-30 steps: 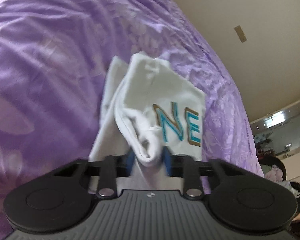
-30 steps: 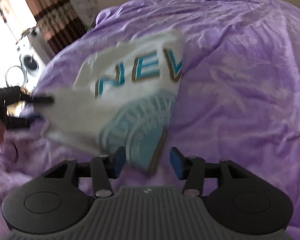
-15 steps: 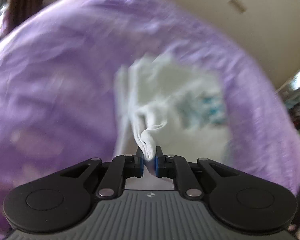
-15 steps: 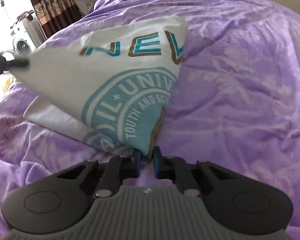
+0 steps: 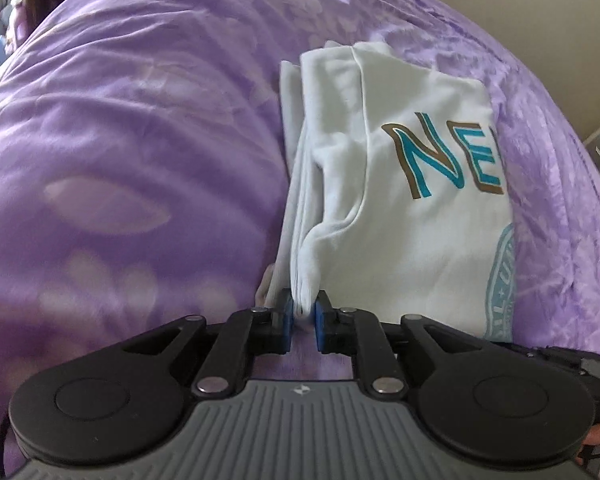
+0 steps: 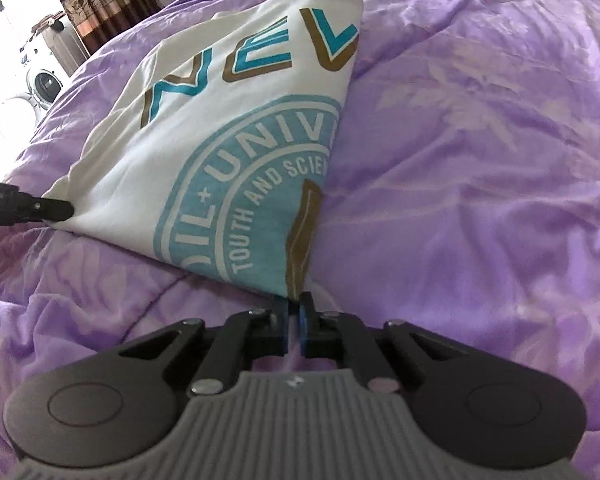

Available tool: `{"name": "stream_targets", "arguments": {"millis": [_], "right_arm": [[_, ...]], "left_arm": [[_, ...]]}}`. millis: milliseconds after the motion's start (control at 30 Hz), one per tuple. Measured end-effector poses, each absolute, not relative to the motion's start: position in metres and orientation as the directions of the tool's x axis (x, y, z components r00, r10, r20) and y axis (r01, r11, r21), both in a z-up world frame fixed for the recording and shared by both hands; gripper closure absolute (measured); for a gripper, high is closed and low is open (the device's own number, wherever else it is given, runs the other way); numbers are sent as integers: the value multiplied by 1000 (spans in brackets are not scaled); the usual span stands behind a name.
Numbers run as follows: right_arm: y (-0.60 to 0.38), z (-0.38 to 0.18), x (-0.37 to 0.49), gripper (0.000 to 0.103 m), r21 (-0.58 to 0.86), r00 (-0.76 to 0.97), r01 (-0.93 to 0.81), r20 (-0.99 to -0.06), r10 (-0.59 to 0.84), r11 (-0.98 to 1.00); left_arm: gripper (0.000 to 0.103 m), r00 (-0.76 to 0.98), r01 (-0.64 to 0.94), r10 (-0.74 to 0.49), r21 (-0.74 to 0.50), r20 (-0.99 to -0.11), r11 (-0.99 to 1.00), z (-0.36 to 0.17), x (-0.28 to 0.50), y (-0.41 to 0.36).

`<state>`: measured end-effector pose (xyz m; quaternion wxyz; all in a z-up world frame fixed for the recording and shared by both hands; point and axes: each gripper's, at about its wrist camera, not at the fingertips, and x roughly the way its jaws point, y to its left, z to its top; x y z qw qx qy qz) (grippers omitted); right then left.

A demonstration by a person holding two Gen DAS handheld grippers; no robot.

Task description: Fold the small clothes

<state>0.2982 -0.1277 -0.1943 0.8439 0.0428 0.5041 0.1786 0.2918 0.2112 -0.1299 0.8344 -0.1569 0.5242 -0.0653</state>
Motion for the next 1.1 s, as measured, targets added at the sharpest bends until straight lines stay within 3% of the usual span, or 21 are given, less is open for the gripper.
{"name": "stream_targets", "arguments": {"millis": [133,200,267,367,433,533,800,1100], "right_arm": [[-143,-184,295,103,227,432,-213,-851,300,950],[-154,-178,294,103,244,452,-184,-839,302,952],[-166,-170,298,100,272,476,-157,-822,314,949],[-176,-159,310,97,300,517,-141,-790,329,943],[-178,-151,320,88,310,546,-140,-768,335,940],[-177,-142,339,83,311,576,-162,-741,345,937],[-167,-129,415,83,354,649,-176,-659,379,918],[-152,-145,502,82,416,672,-178,-610,419,892]], "left_arm": [[85,390,5,-119,-127,-913,992,-112,286,199],[85,427,47,-114,-104,-897,994,-96,282,200],[83,486,89,-175,-151,-856,984,-75,283,208],[73,582,104,-223,-200,-782,974,-46,297,216],[66,626,109,-239,-220,-743,969,-35,314,214],[58,660,123,-269,-252,-702,960,-32,349,206],[57,637,154,-316,-285,-703,946,-64,453,182],[57,533,-44,-451,-556,-716,830,-137,542,209]]}}
